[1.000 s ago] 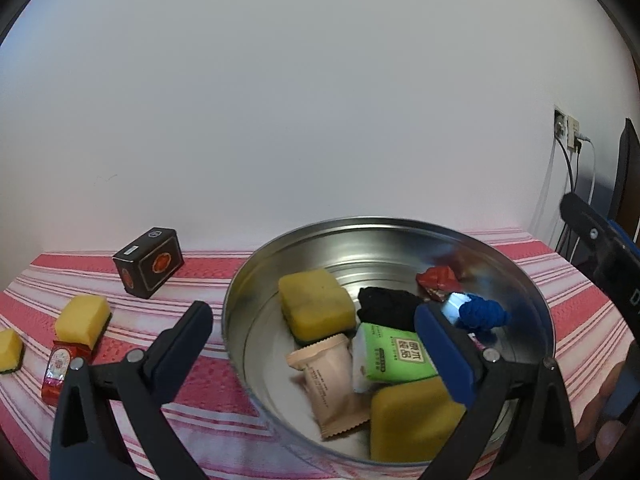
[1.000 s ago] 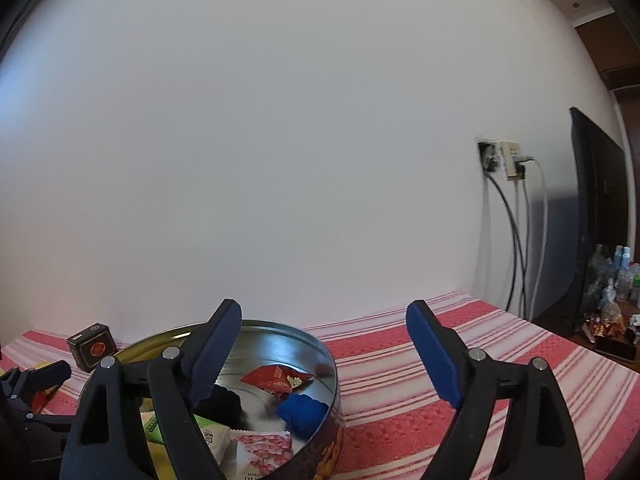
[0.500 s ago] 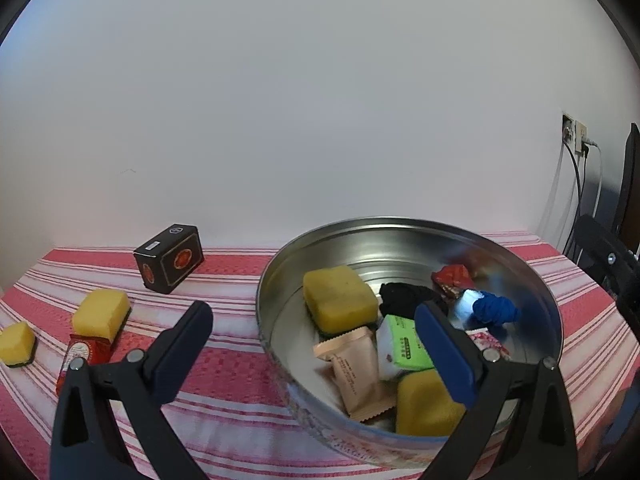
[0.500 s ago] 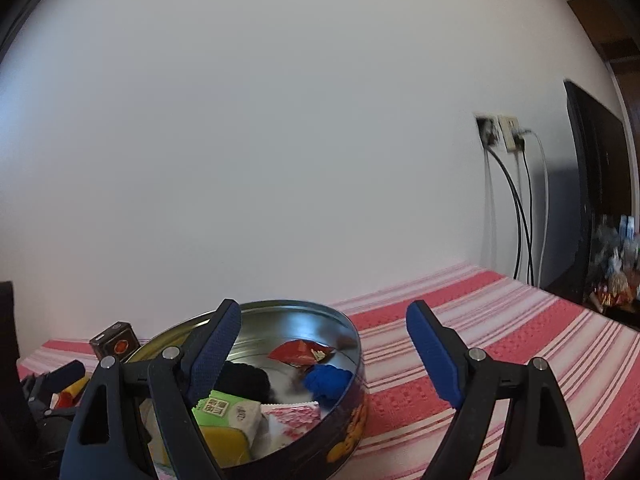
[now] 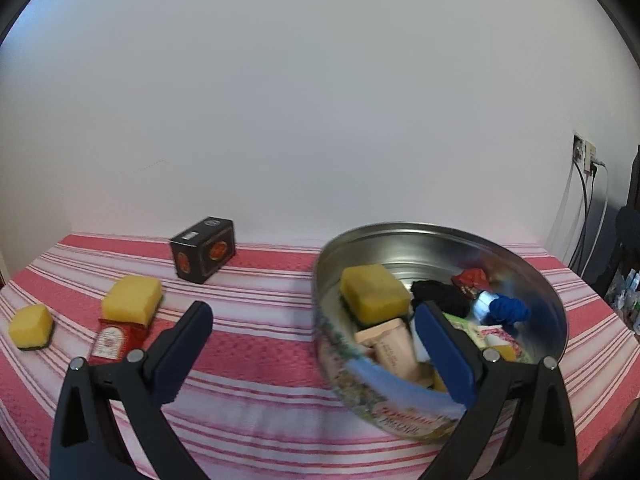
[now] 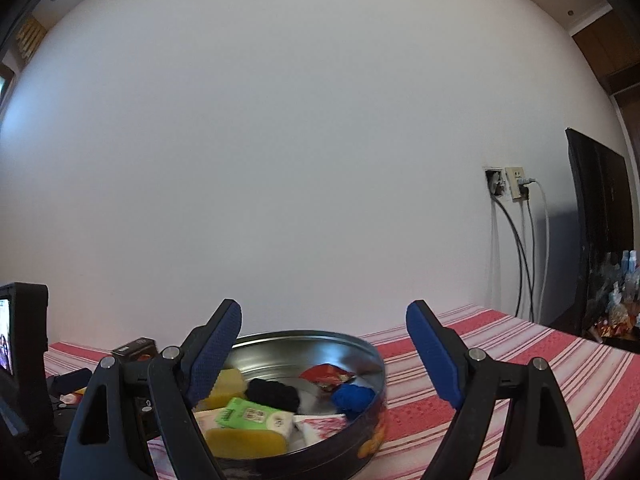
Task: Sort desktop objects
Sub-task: 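Move both open tools away from the tin toward the red packet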
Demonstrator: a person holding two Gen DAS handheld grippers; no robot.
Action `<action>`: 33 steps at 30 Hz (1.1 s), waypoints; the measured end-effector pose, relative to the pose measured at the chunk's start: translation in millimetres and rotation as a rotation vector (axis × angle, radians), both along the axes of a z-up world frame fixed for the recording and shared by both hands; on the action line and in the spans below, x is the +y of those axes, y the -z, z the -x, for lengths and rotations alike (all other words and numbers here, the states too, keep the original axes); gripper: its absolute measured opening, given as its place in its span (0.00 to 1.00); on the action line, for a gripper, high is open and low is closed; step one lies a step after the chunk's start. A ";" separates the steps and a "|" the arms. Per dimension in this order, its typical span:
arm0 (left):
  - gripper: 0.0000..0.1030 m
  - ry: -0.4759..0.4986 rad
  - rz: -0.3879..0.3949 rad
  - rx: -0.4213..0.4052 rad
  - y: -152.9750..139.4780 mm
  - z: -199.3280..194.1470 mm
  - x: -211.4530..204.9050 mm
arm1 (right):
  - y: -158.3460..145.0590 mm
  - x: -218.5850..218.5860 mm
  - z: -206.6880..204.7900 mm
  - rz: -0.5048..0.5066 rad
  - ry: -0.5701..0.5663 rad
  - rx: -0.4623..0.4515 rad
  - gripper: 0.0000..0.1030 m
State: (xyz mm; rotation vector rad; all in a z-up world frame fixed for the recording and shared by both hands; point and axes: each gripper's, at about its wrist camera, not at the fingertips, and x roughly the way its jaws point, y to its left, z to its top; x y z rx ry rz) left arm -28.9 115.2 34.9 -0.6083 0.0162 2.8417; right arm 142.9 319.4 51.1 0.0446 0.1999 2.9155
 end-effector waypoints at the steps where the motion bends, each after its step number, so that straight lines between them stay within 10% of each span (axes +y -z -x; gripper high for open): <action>1: 0.99 -0.004 0.007 0.003 0.0 -1.5 -5.2 | 0.3 -2.7 -0.5 0.005 -0.011 -0.002 0.84; 25: 0.99 -0.384 -0.001 -0.069 8.6 21.0 -207.7 | 7.7 -156.9 13.8 -0.009 -0.365 -0.130 0.84; 33: 0.99 -0.534 -0.119 -0.247 31.4 64.2 -282.4 | 17.0 -194.5 22.8 0.023 -0.448 -0.203 0.84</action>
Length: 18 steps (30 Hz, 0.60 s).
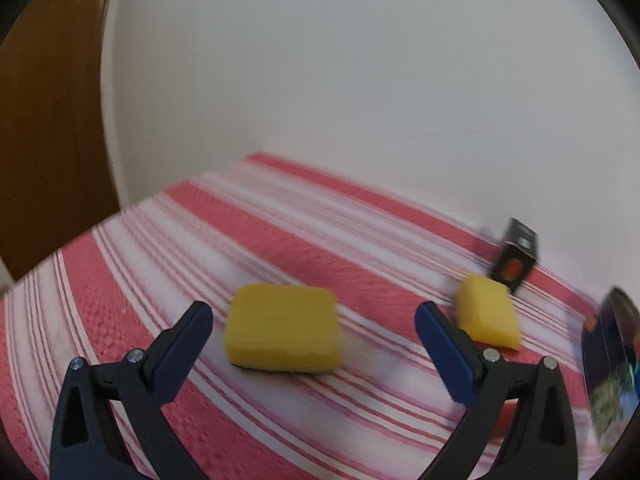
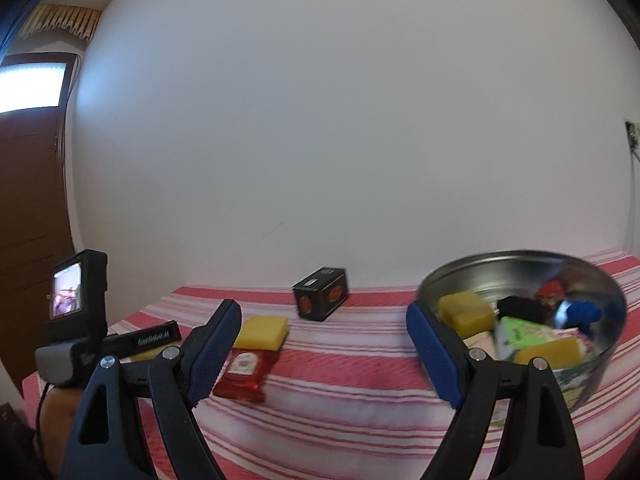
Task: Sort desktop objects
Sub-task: 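Grasp the large yellow sponge with the left tool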
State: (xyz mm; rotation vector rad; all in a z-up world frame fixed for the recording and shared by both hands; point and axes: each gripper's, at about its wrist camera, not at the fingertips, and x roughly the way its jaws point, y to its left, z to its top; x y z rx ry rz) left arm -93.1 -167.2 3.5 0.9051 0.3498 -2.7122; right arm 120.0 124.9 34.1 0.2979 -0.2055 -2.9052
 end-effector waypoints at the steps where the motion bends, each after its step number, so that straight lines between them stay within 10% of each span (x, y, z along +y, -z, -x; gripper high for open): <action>1: 0.99 -0.004 -0.019 -0.019 3.6 4.9 -4.8 | 1.2 -2.8 1.3 0.003 -0.008 -0.010 0.84; 13: 0.95 0.037 -0.081 -0.222 35.9 42.3 -7.9 | 8.0 -23.9 25.2 -0.031 -0.060 -0.100 0.84; 18: 0.69 0.063 -0.071 -0.207 34.2 40.4 -5.7 | 9.5 -29.8 31.9 -0.050 -0.072 -0.136 0.84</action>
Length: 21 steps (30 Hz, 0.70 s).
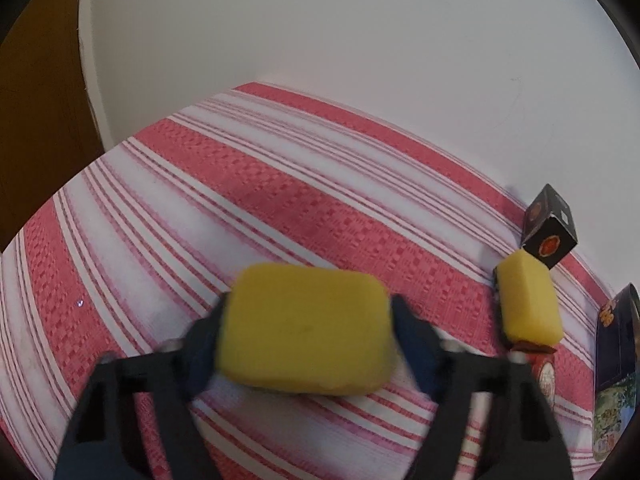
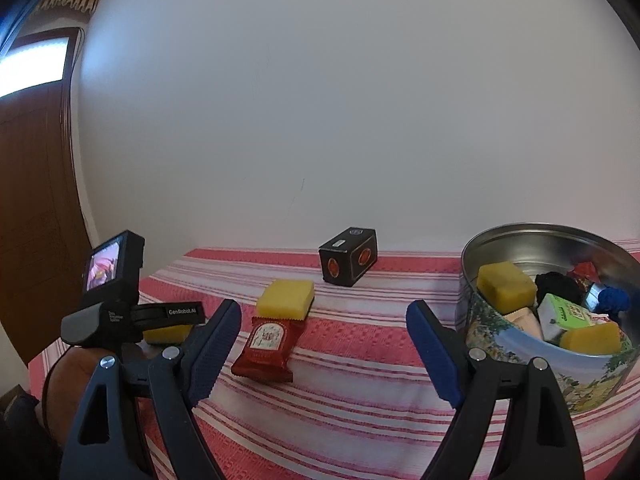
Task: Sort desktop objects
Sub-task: 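Grasp the large yellow sponge with the left tool, then grasp the red wrapped cake packet with the right tool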
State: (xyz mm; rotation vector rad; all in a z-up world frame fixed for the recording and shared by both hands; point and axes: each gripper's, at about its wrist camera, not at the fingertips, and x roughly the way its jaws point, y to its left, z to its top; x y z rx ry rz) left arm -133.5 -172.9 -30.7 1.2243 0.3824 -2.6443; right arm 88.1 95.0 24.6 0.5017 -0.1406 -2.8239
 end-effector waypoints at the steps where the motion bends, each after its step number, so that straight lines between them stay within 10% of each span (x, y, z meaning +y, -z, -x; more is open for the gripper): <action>1: 0.69 0.007 -0.001 0.000 -0.3 -0.1 0.4 | 0.5 -1.1 1.1 -0.004 -0.002 -0.007 0.84; 10: 0.68 0.012 -0.127 0.154 -13.5 -17.7 -16.2 | 3.0 -8.8 7.7 -0.038 -0.010 -0.046 0.84; 21: 0.68 -0.053 -0.043 0.299 -34.5 -27.6 -21.4 | 28.1 -41.3 64.3 0.009 -0.107 -0.304 0.84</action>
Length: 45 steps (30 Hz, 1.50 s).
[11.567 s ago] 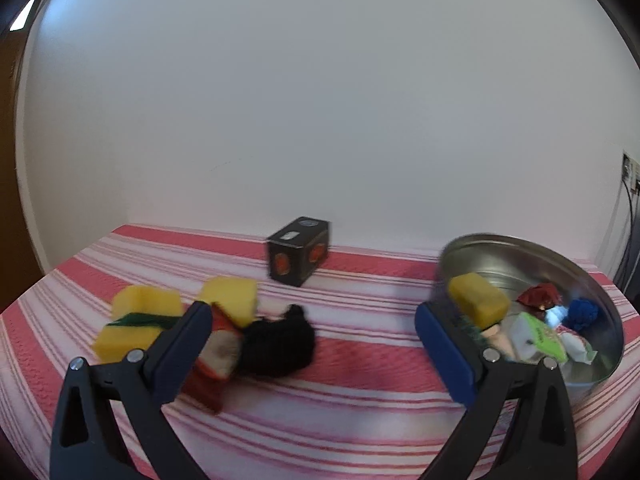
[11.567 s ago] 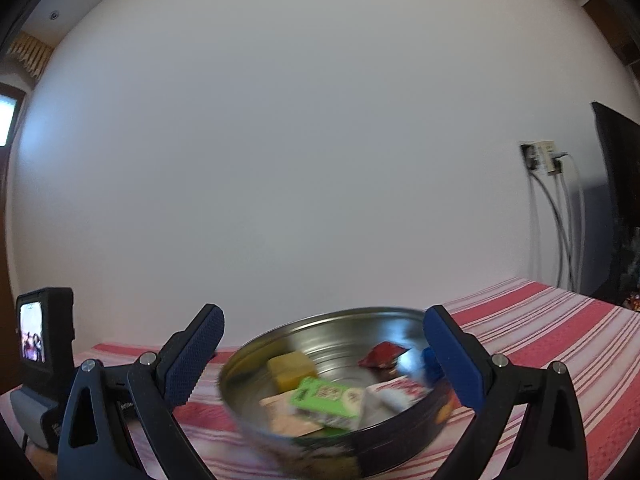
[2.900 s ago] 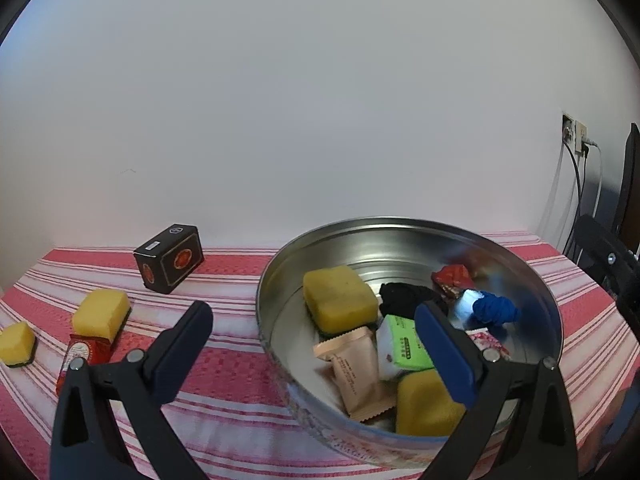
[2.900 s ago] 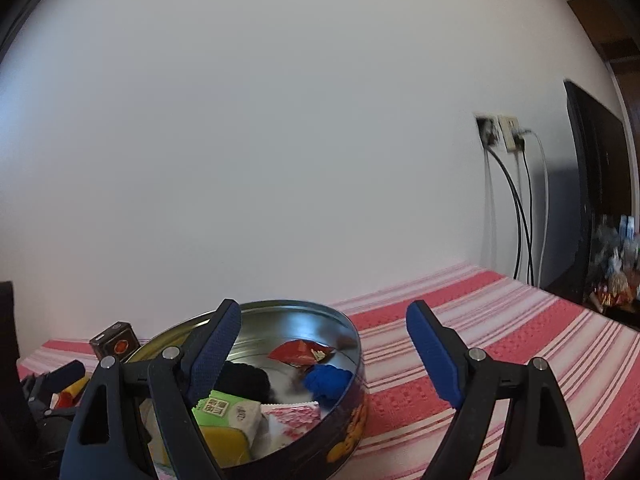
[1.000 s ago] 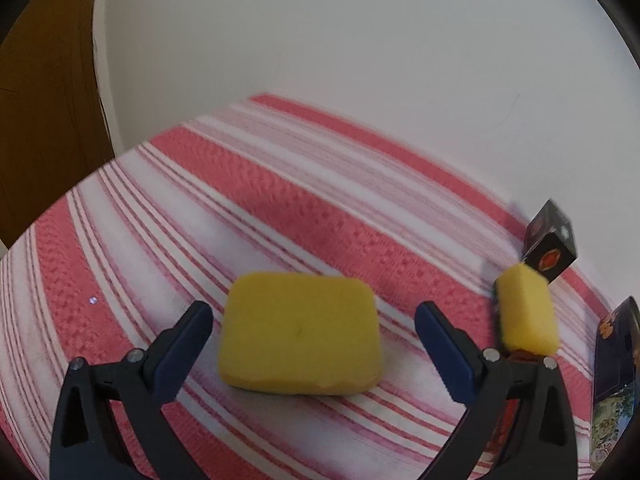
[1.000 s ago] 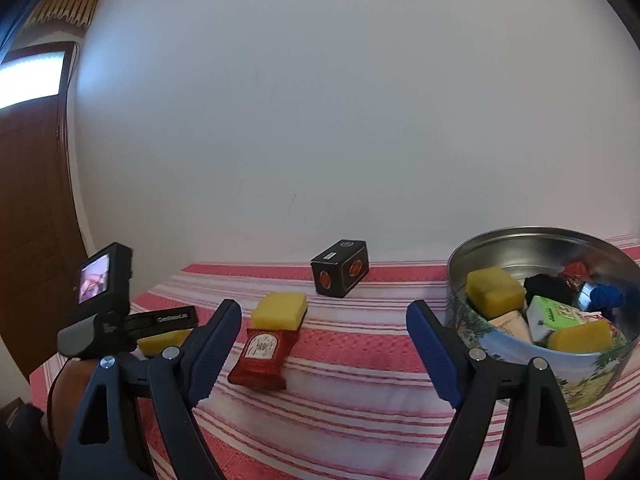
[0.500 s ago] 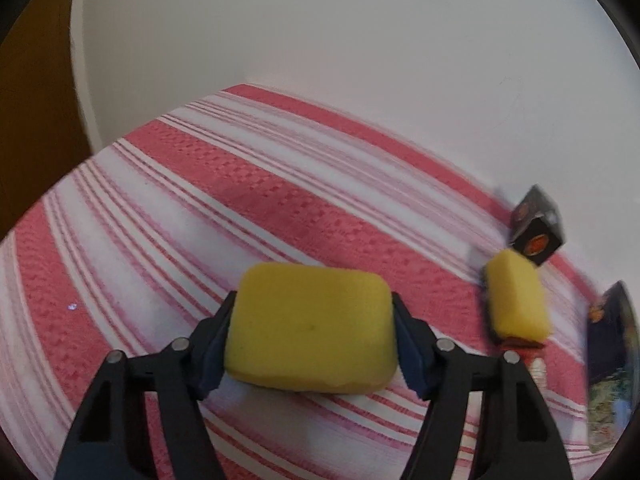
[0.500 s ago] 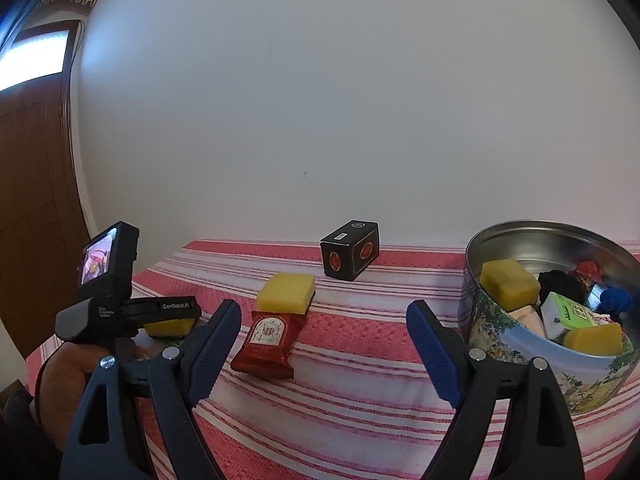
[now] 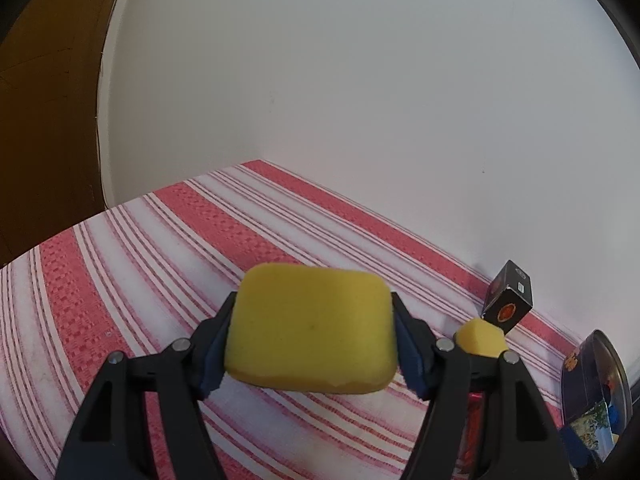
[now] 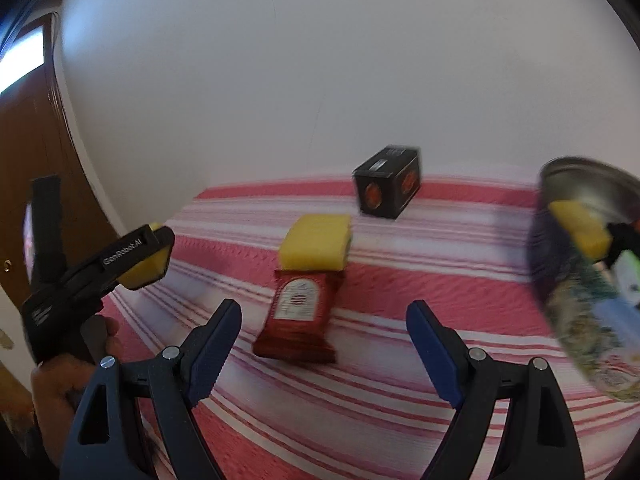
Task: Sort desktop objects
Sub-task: 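Grasp the red wrapped cake packet with the right tool, then lift and carry the yellow sponge and red packet over the tin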
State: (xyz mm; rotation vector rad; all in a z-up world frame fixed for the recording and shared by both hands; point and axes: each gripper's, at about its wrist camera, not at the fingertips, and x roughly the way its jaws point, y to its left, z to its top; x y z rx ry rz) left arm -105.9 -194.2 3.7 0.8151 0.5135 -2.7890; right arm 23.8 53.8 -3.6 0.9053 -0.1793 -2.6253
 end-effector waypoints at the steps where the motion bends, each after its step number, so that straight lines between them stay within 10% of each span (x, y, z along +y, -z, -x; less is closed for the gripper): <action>1: 0.68 0.000 -0.002 -0.004 0.0 0.0 -1.1 | 2.1 -5.8 5.0 -0.008 -0.005 -0.015 0.84; 15: 0.68 -0.010 -0.002 -0.016 1.2 0.7 -3.6 | 32.9 -63.8 48.2 -0.204 0.016 -0.195 0.68; 18: 0.68 -0.005 -0.003 -0.018 2.2 0.8 -3.6 | 32.1 -56.6 45.8 -0.180 0.026 -0.188 0.44; 23: 0.68 0.005 0.010 -0.018 2.6 0.7 -0.3 | 28.1 -39.7 45.1 -0.058 0.002 -0.193 0.42; 30: 0.68 0.013 0.005 -0.020 3.4 -0.4 0.6 | 7.7 -15.0 15.0 0.074 -0.021 -0.055 0.42; 45: 0.68 0.030 0.023 0.007 -1.0 -3.9 4.7 | -24.4 9.8 -34.5 -0.007 0.034 0.195 0.42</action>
